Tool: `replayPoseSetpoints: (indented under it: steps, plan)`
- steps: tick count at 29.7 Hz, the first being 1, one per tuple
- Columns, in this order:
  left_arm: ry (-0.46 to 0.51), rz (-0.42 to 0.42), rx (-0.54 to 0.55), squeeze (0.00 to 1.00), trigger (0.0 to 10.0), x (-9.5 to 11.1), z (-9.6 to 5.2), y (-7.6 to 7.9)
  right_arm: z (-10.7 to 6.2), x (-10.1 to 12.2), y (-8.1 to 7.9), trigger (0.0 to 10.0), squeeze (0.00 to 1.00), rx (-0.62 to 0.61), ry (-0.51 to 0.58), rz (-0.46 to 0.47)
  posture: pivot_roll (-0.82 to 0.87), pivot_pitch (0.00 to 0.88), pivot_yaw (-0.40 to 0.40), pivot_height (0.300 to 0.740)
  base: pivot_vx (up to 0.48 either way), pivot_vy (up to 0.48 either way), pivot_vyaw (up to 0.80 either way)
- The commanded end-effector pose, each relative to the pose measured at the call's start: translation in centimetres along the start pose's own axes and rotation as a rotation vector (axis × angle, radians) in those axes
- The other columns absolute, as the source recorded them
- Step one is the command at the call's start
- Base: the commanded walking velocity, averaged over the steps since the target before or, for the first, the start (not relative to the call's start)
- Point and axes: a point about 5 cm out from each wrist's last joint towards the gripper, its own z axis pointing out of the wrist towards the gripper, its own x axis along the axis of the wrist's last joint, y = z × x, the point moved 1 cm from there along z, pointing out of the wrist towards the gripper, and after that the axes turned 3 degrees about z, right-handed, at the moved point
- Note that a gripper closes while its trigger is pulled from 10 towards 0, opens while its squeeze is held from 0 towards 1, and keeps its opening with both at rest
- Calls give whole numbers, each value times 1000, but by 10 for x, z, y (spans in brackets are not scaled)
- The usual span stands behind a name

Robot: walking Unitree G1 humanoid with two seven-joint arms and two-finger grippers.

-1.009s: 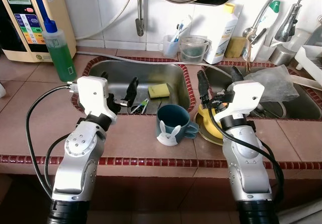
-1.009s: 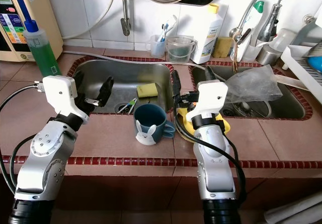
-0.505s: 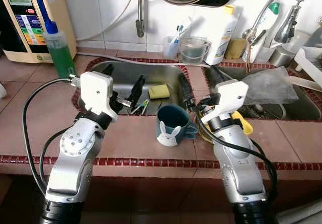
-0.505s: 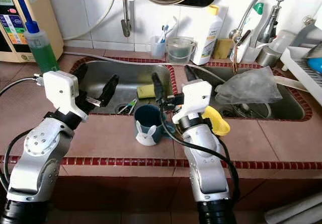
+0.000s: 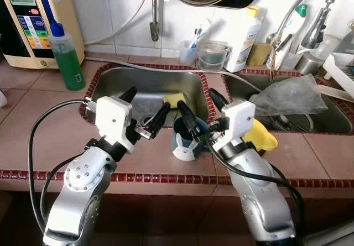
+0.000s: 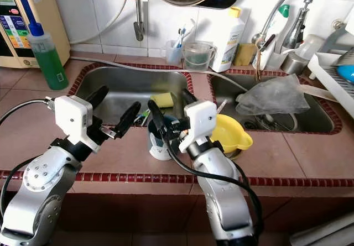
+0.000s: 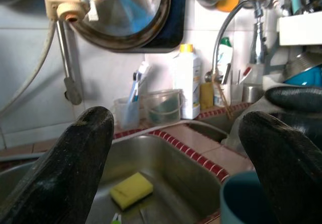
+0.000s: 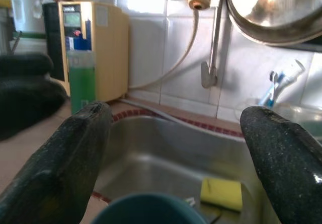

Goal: Kitchen organization

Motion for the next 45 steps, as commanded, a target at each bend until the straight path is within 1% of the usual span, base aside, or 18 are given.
replayPoseSetpoints:
  steps: [1,5,7,8,12,13,16,21,24,27,31,33,36,37,40,42,43,45]
  plan:
    - [1,8,-26,0,10000,3,1,3,-2,5,0,10000,0,4,11,3,-6,49,-44,740,0,0,0]
    - [-4,8,-37,0,10000,5,1,4,-6,7,0,10000,0,-15,3,13,-16,54,-37,740,0,0,0]
    - [-9,9,-50,0,10000,6,1,5,-10,8,3,10000,0,-83,-4,17,-22,58,-31,740,0,0,0]
    - [-9,9,-50,0,10000,6,1,5,-10,8,3,10000,0,-83,-4,17,-22,58,-31,740,0,0,0]
    - [-11,12,-73,0,10000,8,2,8,-14,6,8,10000,0,-195,-62,37,-28,63,-21,740,0,0,0]
    - [-16,8,-91,0,10000,8,3,11,-13,6,11,10000,0,-233,-74,42,-28,64,-19,740,0,0,0]
    - [-15,13,-114,0,10000,9,3,14,-11,6,13,10000,0,-263,-83,62,-28,66,-16,740,0,0,0]
    - [-20,18,-131,0,10000,9,2,17,-11,7,13,10000,0,-267,-86,71,-28,68,-13,740,0,0,0]
    - [-31,12,-126,0,10000,7,1,16,-17,1,12,10000,0,-275,-110,59,-29,72,-11,740,0,0,0]
    - [-31,10,-125,0,10000,7,1,17,-18,-1,11,10000,0,-271,-120,53,-30,73,-11,740,0,0,0]
    - [-37,7,-117,0,10000,5,0,17,-21,-4,6,10000,0,-209,-128,55,-29,76,-12,740,0,0,0]
    - [-46,9,-110,0,10000,4,0,17,-22,-4,5,10000,0,-199,-127,84,-28,72,-12,740,0,0,0]
    - [-54,13,-108,0,10000,3,0,16,-22,-2,7,10000,0,-201,-112,88,-27,71,-12,740,0,0,0]
    - [-55,16,-111,0,10000,4,0,16,-20,3,9,10000,0,-206,-78,83,-26,68,-11,740,0,0,0]
    - [-58,17,-109,0,10000,4,0,16,-19,8,11,10000,0,-208,-42,81,-24,67,-10,740,0,0,0]
    - [-62,26,-101,0,10000,4,1,14,-17,15,12,10000,0,-204,14,90,-24,65,-7,740,0,0,0]
    - [-62,26,-101,0,10000,4,1,14,-17,15,12,10000,0,-204,14,90,-24,65,-7,740,0,0,0]
    - [-65,23,-90,0,10000,5,2,10,-15,21,16,10000,0,-202,48,65,-25,59,-2,740,0,0,0]
